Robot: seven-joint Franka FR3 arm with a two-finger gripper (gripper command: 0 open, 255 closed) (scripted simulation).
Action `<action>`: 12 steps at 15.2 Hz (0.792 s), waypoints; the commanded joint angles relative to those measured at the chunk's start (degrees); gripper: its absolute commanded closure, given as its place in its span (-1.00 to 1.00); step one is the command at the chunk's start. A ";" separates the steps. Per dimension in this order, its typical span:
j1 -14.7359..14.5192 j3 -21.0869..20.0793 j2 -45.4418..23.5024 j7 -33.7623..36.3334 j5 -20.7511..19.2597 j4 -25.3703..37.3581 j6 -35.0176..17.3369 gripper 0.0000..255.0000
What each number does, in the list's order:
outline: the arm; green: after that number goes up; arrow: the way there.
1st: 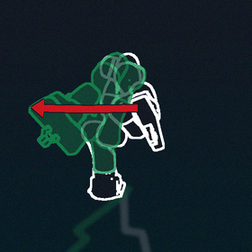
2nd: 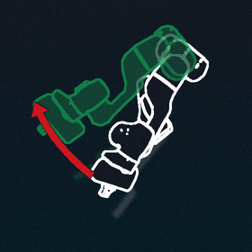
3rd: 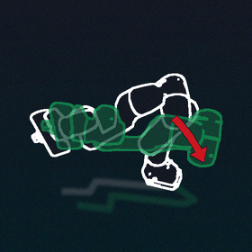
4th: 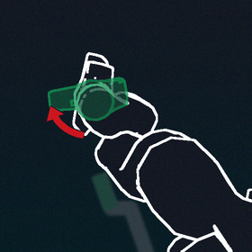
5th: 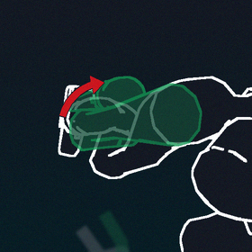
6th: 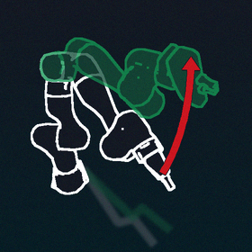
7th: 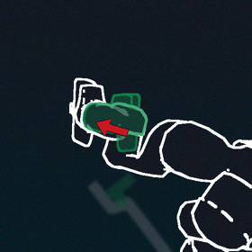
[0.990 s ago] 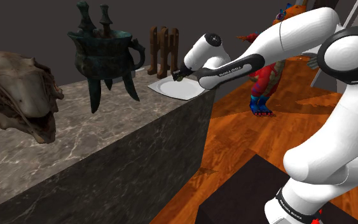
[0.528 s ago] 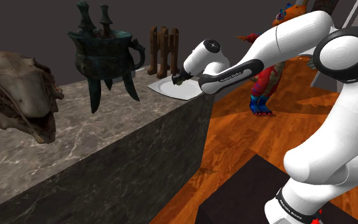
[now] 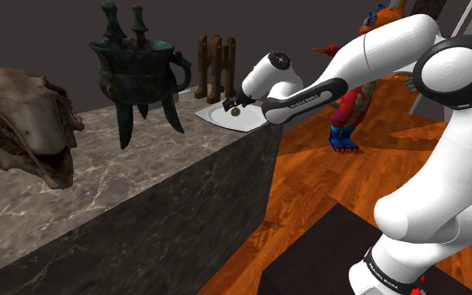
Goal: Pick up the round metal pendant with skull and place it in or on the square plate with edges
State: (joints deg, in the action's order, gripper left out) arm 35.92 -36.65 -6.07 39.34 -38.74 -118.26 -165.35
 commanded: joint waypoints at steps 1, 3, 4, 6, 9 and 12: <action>0.00 0.00 0.00 0.00 0.00 0.00 0.00 -1.00; 2.09 -2.26 5.48 -6.90 9.59 -3.49 -0.07 -1.00; 2.30 -2.65 8.31 -10.87 15.02 -5.06 0.12 -1.00; 1.25 -1.77 10.45 -13.81 19.04 -6.17 0.47 -1.00; 1.07 -1.60 10.44 -13.78 18.99 -6.16 0.47 -1.00; 1.07 -1.59 10.44 -13.77 18.99 -6.16 0.47 -1.00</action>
State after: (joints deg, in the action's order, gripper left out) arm 37.01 -38.26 4.36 25.59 -19.78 -124.41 -164.88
